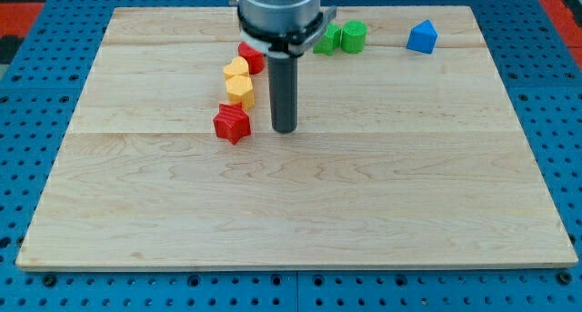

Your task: Separate the yellow hexagon from the yellow heart

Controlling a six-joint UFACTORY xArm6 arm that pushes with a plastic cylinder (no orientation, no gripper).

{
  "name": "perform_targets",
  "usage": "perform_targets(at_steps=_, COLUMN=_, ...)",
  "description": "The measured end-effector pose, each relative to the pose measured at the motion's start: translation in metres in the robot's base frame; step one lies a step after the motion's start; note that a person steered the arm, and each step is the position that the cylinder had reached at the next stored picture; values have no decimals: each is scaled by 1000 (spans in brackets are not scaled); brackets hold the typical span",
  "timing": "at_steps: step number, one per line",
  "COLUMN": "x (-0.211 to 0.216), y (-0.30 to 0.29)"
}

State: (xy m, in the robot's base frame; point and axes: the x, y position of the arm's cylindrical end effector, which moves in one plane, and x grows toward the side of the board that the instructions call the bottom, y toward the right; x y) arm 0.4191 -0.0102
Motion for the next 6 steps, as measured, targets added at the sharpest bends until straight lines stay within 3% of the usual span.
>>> perform_targets(at_steps=1, x=-52, y=-25)
perform_targets(at_steps=2, x=-53, y=-58)
perform_targets(at_steps=3, x=-40, y=-103)
perform_targets(at_steps=5, x=-4, y=-116)
perform_targets(at_steps=6, x=-2, y=-170)
